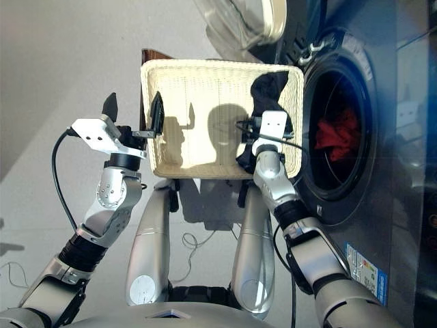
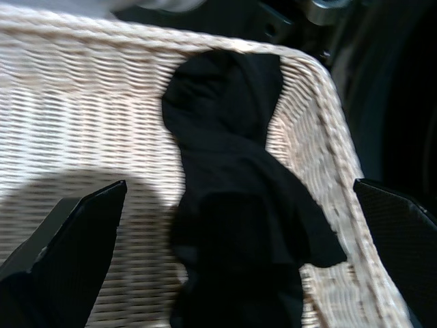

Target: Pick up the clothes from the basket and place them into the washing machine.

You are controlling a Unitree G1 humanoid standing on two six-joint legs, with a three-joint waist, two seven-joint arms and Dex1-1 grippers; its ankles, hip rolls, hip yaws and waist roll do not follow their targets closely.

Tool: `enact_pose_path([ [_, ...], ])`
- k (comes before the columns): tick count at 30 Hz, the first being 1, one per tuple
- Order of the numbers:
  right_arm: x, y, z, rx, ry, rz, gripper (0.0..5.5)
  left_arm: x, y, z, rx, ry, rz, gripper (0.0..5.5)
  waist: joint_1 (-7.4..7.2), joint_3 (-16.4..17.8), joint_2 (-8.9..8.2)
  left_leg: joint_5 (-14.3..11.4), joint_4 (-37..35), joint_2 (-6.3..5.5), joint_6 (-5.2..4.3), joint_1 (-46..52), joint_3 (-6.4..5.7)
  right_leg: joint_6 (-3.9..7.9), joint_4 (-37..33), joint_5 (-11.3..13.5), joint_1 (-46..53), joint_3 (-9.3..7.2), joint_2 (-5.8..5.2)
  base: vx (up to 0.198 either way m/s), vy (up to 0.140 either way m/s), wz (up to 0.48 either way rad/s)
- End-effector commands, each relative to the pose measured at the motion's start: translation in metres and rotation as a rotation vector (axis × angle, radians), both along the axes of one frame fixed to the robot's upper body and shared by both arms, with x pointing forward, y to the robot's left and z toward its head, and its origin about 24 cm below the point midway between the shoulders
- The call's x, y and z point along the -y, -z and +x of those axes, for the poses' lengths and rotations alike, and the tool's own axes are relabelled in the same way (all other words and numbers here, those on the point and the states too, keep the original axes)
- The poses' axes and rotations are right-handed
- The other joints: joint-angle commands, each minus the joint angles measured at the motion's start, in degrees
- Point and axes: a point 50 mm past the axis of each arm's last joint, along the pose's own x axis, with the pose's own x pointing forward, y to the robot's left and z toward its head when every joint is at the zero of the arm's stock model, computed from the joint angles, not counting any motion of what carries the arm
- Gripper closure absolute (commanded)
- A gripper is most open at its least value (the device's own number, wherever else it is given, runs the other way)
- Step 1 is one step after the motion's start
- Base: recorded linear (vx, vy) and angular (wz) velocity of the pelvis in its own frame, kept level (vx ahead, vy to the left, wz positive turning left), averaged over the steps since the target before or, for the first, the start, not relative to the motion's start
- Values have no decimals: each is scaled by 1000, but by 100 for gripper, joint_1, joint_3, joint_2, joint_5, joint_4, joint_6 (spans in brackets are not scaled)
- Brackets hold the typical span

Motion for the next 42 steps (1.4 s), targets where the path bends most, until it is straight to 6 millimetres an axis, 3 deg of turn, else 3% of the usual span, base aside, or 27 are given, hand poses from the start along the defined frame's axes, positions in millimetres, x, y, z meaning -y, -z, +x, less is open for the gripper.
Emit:
enact_pose_path([
  [1, 12, -45, 7, 164, 55, -29, 0, -6, -27, -16, 165, 2, -43, 0, -10, -82, 166, -962, 1099, 21, 231, -270, 97, 328, -427, 410, -227, 395, 83, 0, 0, 0],
  [7, 27, -69, 16, 201, 112, -60, 0, -16, -27, -19, 166, -38, -31, 0, 15, -82, 156, -1030, 1400, 87, 238, -887, 88, 362, -267, 435, -810, 452, 165, -18, 3, -52],
  [9, 32, -69, 16, 193, 130, -64, 0, -19, -22, -22, 140, -33, -50, 0, 4, -82, 173, -1237, 1586, 78, 212, -931, 65, 374, -55, 223, -868, 458, 150, 28, 1, -23],
  [10, 33, -75, 16, 211, 132, -69, 0, -20, -25, -23, 151, -24, -73, 0, -8, -82, 175, -1048, 1551, 77, 233, -1166, 57, 350, -96, 400, -1092, 458, 165, -106, 0, 15],
  [12, 35, -77, 15, 218, 131, -74, 0, -21, -27, -27, 159, -15, -73, 0, -27, -82, 172, -1067, 1641, 112, 227, -1290, 53, 341, -4, 380, -1245, 452, 169, -58, 7, 19],
  [14, 39, -74, 15, 203, 144, -79, 0, -22, -23, -31, 147, -12, -70, 0, -37, -82, 152, -1282, 1776, 142, 201, -1233, 29, 352, 147, 178, -1213, 434, 159, 67, -3, 21],
  [23, 49, -57, 21, 107, 156, 1, 0, -21, -30, -33, 159, 27, -110, 0, -7, -82, 210, -1263, 1922, 139, 150, -1485, -23, 318, 339, 150, -1456, 407, 152, 0, 0, 0],
  [27, 33, -49, 24, 70, 99, -79, 0, -18, -30, -31, 160, 25, -89, 0, 11, -82, 205, -1242, 1868, 171, 140, -1443, -14, 323, 286, 171, -1452, 402, 166, 0, 0, 0],
  [28, 20, -44, 25, 55, 69, -90, 0, -18, -30, -30, 157, 21, -85, 0, 12, -82, 209, -1239, 1864, 171, 141, -1434, -12, 322, 271, 174, -1444, 403, 182, 0, 0, 0],
  [36, -23, -22, 25, -4, -33, -54, 0, -18, -30, -25, 153, -6, -88, 0, 10, -82, 213, -1226, 1821, 169, 149, -1421, -13, 313, 248, 173, -1440, 401, 184, -12, 0, -2],
  [37, -29, -27, 26, 14, -44, -60, 0, -19, -34, -24, 170, -12, -87, 0, -4, -82, 203, -1006, 1731, 157, 169, -1589, -5, 292, 133, 391, -1595, 408, 202, 0, 0, 0],
  [38, -29, -20, 25, -4, -43, -59, 0, -18, -30, -24, 153, -12, -86, 0, -3, -82, 202, -1222, 1820, 161, 150, -1420, -6, 309, 240, 180, -1435, 398, 184, 0, 0, 0],
  [42, -60, -29, 17, 72, -120, -66, 0, -21, -32, -23, 162, -44, -83, 0, -66, -82, 138, -1183, 1744, 159, 169, -1411, -10, 295, 130, 248, -1413, 419, 214, 22, 3, -4],
])
